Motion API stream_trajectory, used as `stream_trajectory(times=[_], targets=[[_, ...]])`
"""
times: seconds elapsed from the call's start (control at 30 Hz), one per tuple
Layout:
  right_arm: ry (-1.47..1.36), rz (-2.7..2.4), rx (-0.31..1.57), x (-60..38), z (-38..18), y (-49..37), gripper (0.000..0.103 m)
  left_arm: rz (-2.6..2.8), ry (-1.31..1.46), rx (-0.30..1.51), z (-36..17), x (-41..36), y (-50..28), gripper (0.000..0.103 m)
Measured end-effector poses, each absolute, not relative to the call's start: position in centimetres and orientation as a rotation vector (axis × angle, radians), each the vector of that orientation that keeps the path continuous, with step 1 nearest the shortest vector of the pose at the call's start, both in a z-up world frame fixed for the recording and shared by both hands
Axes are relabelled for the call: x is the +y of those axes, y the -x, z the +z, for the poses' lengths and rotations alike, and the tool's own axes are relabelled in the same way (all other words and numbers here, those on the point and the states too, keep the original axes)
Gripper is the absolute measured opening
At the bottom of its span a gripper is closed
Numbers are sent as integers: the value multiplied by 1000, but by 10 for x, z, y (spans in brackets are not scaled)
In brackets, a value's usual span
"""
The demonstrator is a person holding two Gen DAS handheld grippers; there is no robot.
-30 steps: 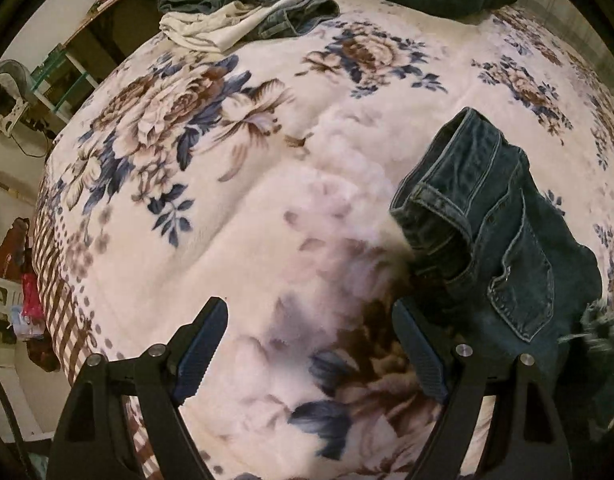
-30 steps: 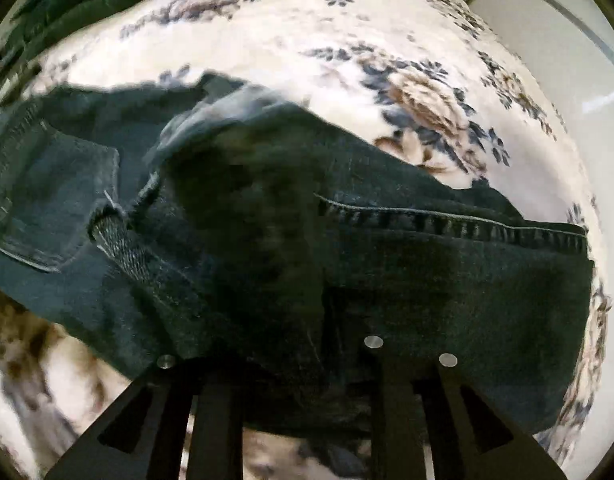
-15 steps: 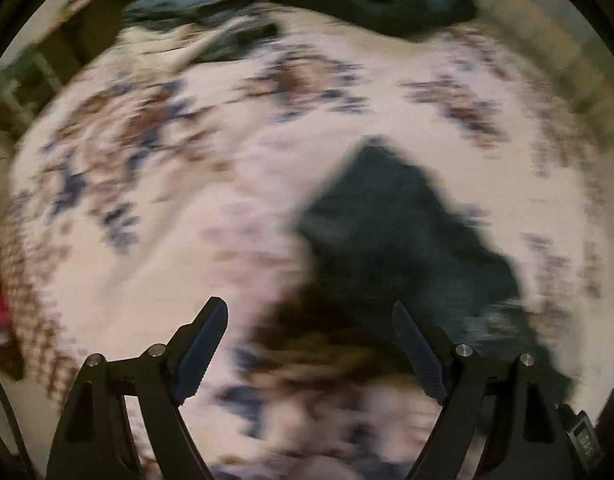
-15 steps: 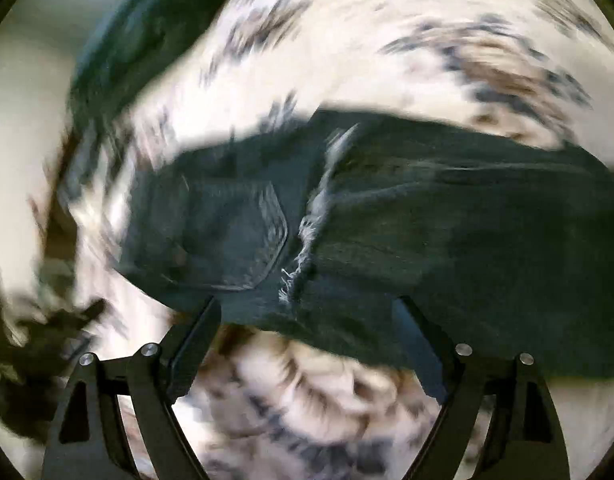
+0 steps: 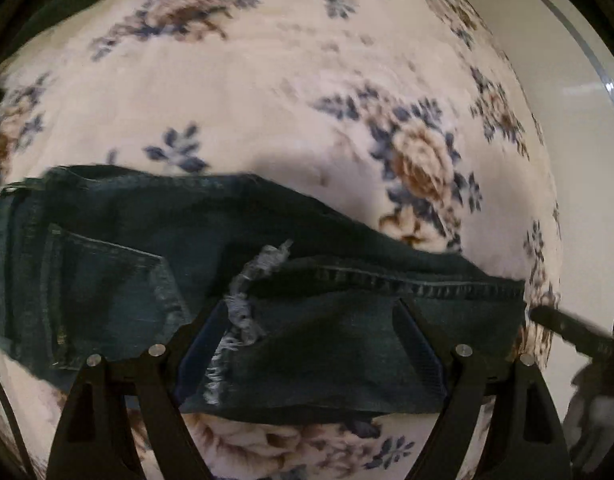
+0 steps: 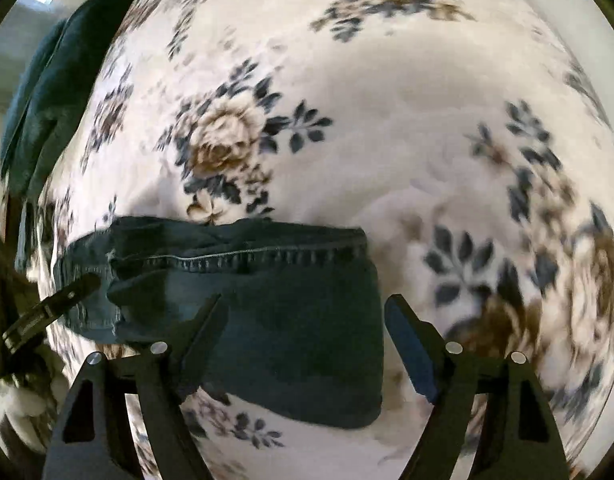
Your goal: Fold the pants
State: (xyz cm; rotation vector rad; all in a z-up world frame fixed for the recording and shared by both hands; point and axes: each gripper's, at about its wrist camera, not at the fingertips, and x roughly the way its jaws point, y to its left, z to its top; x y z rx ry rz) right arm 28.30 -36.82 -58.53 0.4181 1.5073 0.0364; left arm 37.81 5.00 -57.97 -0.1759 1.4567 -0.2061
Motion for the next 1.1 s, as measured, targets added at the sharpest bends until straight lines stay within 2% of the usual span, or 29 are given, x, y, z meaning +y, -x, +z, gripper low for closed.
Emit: stream_trajectory(times=[0.07, 0.13, 0.17, 0.2, 0.3, 0.37, 0.47, 0.53, 0.6, 0.73, 0.87, 0.9, 0.93, 1.03, 1.1], targets=[[-343, 98, 1533, -357, -593, -302, 83, -182, 133, 1493, -598, 51, -376, 84], [-292, 170, 1573, -341, -609, -314, 83, -86, 13, 1526, -621, 64, -373, 70], [-235, 176, 1592, -334, -617, -319, 83, -19, -22, 1527, -628, 77, -375, 70], [-185, 164, 1605, -331, -624, -321, 83, 59, 6, 1514, -630, 101, -378, 70], [-125, 72, 1642, -335, -635, -325, 66, 195, 241, 1482, -616, 167, -374, 69], [-134, 35, 1599, -339, -621, -327, 66, 237, 342, 1431, -596, 185, -359, 69], [-178, 162, 1511, -320, -590, -332, 66, 210, 449, 1360, -571, 180, -328, 69], [-200, 328, 1524, -291, -584, -341, 66, 177, 539, 1352, -568, 168, -309, 69], [-151, 484, 1562, -252, -592, -354, 66, 143, 673, 1358, -574, 158, -296, 69], [133, 615, 1617, -190, -621, -371, 66, 132, 970, 1387, -604, 144, -282, 69], [277, 654, 1691, -170, -658, -377, 66, 182, 1057, 1446, -630, 119, -283, 67], [280, 670, 1699, -169, -662, -376, 65, 210, 1031, 1451, -633, 115, -283, 64], [284, 678, 1703, -170, -665, -376, 63, 240, 982, 1460, -635, 112, -284, 50], [260, 709, 1698, -176, -663, -373, 60, 269, 910, 1469, -639, 114, -278, 29], [232, 695, 1685, -189, -656, -374, 56, 257, 885, 1463, -637, 116, -273, 24]])
